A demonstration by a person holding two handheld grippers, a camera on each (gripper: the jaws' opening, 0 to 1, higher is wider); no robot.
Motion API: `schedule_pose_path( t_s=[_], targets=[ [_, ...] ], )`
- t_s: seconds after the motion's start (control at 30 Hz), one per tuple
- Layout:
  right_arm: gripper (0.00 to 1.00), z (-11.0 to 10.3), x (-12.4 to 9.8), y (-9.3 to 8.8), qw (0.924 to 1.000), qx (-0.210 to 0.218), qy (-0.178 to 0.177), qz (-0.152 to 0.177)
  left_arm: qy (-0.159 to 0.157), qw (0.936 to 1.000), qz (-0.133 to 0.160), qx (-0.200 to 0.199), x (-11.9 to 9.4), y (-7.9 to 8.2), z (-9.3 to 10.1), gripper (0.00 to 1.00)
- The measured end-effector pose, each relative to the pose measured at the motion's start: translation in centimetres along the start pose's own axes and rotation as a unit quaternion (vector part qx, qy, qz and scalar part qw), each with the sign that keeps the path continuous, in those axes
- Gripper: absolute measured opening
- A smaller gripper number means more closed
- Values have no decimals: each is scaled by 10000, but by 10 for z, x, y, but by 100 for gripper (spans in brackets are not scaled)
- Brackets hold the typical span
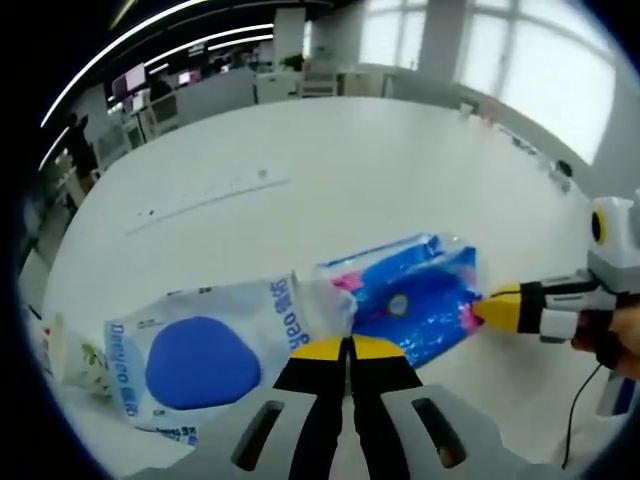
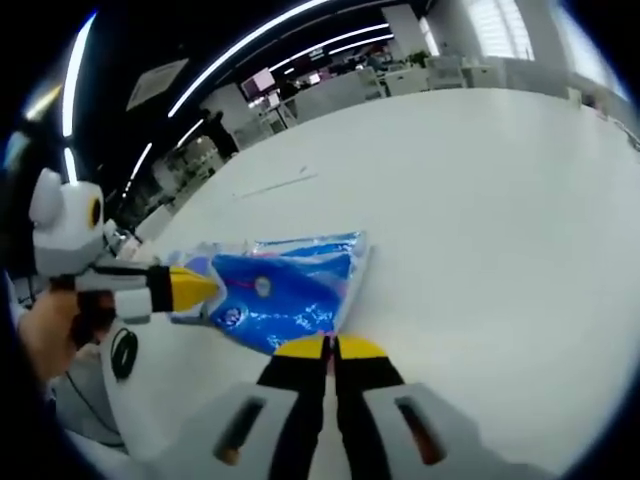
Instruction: Arrange the tabletop items into an orderly group along one side of the table until the central work area is clear of visible clutter.
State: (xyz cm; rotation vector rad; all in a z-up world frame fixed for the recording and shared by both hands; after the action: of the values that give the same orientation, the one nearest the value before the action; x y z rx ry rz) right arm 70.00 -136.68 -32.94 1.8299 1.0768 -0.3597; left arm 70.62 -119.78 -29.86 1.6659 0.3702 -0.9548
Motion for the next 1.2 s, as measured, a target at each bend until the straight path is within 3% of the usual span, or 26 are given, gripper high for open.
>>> schedule_pose_path(
  t_s=[0.77, 0.87, 1.0, 1.2],
  targets=[
    [6, 1, 2, -3, 10000, 77, 18, -15, 82, 9999, -15, 122, 0, -3, -1, 1],
    [9, 0, 0, -3, 10000, 26, 9, -6, 162, 9992, 27, 363, -3, -1, 0, 3],
    [22, -2, -3, -1, 9999, -124, -52, 81, 186, 9993, 166, 271, -8, 2, 2, 15],
    [41, 0, -14, 6, 9987, -304, -258, 319, 177, 9989, 372, 245, -16, 5, 2, 48]
  ],
)
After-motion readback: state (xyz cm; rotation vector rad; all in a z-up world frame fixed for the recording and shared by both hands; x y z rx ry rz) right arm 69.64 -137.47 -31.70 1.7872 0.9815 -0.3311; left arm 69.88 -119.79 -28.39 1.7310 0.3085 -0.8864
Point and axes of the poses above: the point that each gripper's makers call its tool centre point, and the gripper's own axes: x roughly forward along the fingers, z roughly to its right, y roughly out of its top, the point moved 6 cm from there along -x, roughly backward along the fingers, and after that the axes turned 11 degrees about x, right-handed, at the moved point
